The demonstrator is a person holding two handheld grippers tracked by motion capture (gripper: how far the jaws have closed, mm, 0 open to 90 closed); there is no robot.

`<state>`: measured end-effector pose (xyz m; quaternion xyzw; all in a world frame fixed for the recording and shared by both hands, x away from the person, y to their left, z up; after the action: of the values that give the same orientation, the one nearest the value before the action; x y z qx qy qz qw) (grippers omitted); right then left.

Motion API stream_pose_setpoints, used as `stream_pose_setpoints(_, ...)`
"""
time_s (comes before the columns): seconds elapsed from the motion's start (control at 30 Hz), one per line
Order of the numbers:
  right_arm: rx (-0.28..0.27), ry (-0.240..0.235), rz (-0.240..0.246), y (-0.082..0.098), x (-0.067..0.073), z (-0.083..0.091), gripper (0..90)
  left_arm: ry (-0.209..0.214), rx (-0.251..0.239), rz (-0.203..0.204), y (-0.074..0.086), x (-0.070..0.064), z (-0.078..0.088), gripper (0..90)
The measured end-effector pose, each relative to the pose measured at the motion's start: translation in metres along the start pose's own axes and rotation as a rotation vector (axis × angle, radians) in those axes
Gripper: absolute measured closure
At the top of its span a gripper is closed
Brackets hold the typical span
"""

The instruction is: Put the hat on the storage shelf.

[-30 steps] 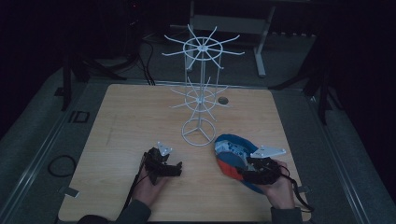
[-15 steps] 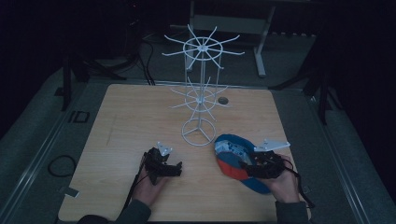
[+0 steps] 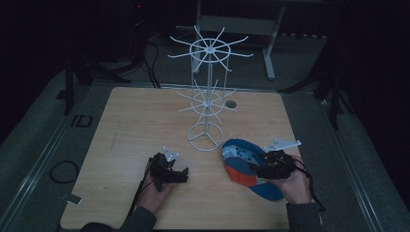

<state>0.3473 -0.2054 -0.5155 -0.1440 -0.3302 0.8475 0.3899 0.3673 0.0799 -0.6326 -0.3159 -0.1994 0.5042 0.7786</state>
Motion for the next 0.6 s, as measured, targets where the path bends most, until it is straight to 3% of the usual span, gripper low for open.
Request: stream_pose_setpoints(0.6,0.037,0.016,0.053,-0.017,-0.011,-0.003,39.6,0.002,0.003,0.0,0.0,0.0,0.0,2.6)
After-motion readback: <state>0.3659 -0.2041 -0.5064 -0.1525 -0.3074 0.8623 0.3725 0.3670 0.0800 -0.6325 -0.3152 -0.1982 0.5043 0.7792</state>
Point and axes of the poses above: each handheld gripper's, and its own axes: z roughly backward along the jaws, y roughly out of its underside, x roughly to its left, the point moved 9 cm from there along -z, roughly forward along the jaws
